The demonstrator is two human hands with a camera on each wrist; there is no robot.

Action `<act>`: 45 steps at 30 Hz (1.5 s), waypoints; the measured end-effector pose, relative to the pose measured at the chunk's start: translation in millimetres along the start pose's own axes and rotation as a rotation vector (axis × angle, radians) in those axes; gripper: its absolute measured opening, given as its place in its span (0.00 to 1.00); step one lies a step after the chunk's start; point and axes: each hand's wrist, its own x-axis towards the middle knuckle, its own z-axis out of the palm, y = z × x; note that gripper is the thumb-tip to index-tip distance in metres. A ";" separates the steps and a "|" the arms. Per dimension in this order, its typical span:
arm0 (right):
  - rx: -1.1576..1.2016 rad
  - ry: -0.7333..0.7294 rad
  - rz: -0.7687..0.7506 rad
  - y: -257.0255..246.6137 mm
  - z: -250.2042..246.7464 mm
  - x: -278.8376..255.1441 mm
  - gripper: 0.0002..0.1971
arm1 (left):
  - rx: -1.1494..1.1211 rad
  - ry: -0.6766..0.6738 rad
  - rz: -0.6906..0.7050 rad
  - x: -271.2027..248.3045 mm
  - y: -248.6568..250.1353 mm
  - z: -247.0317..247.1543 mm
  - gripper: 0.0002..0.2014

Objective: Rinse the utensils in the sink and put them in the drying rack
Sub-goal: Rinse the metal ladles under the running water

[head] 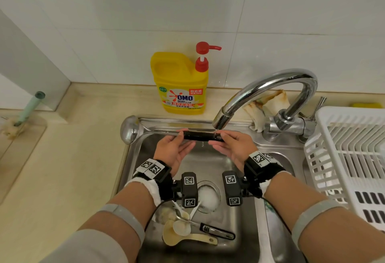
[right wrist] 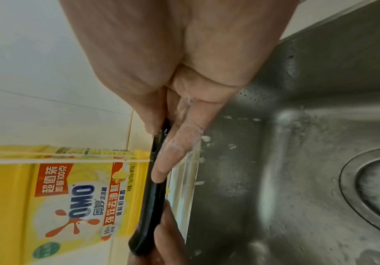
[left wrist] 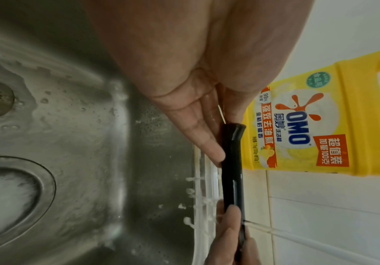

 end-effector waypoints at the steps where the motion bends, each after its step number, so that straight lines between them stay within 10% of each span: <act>1: 0.029 0.005 0.007 -0.1 0.6 0.1 0.12 | -0.004 0.008 0.001 -0.3 0.2 -1.0 0.15; 20: -0.068 -0.017 0.193 -1.1 13.3 -2.9 0.16 | 0.069 -0.028 0.028 -5.9 -5.9 -8.4 0.16; 32: -0.101 -0.059 -0.049 -3.6 -5.6 -4.2 0.11 | -0.065 -0.046 -0.026 -2.1 -15.2 8.7 0.16; 41: -1.280 -0.021 -0.293 -11.9 -9.5 2.9 0.11 | 0.013 -0.102 -0.072 -0.3 -28.9 24.2 0.15; 45: -1.329 -0.016 -0.273 -14.0 -7.6 2.6 0.10 | 0.088 -0.150 -0.118 -2.4 -36.5 36.8 0.10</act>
